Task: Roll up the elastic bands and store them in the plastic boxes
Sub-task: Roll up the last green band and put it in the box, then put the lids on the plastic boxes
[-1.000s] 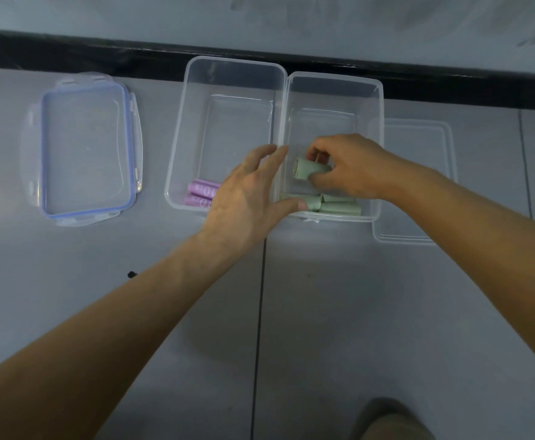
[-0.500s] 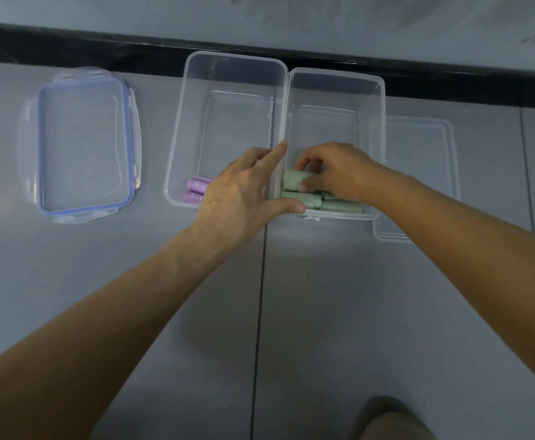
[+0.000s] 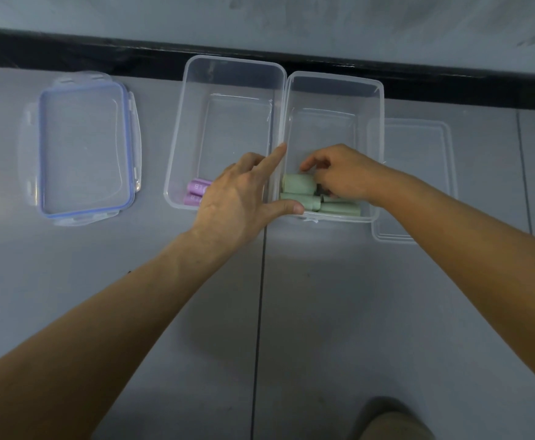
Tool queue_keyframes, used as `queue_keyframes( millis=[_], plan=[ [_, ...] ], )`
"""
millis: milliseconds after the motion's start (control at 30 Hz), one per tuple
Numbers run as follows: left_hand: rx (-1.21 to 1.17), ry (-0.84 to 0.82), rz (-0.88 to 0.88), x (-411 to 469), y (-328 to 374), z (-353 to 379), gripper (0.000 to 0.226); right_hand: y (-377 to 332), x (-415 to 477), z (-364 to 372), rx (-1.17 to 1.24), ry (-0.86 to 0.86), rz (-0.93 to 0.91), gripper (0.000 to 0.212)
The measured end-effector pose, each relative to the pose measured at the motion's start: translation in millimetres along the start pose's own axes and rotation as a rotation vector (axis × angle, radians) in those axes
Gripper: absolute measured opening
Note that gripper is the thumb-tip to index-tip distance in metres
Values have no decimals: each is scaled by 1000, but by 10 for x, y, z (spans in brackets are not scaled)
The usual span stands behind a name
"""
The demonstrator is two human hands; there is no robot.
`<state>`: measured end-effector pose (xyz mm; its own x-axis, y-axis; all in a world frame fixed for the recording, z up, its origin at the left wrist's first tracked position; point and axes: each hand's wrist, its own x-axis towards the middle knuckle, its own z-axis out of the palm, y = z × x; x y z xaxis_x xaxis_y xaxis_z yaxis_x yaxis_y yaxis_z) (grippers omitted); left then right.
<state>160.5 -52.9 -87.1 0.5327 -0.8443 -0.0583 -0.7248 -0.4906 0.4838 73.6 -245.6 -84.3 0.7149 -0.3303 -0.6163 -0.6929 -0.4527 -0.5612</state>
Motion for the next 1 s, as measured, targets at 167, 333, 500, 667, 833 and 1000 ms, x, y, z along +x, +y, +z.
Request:
queue_keyframes(
  millis=[167,333,500,667,833,1000],
  plan=[
    [-19,13,-10,9,10,-16,92,-2,-46,2,-18,47,-15,52],
    [-50,47,-33,57,147,-131,83,-9,-248,-52,113,218,-108,45],
    [-6,97,68,86,333,-229,68,143,-689,-149,301,527,-192,27],
    [75,95,278,-25,645,-20,54,673,-1126,-156,367,772,-104,27],
    [225,10,295,-106,861,268,61,1251,-1407,-86,377,812,55,38],
    [259,-81,242,-145,958,422,65,1563,-1405,-88,378,809,159,42]
  ],
)
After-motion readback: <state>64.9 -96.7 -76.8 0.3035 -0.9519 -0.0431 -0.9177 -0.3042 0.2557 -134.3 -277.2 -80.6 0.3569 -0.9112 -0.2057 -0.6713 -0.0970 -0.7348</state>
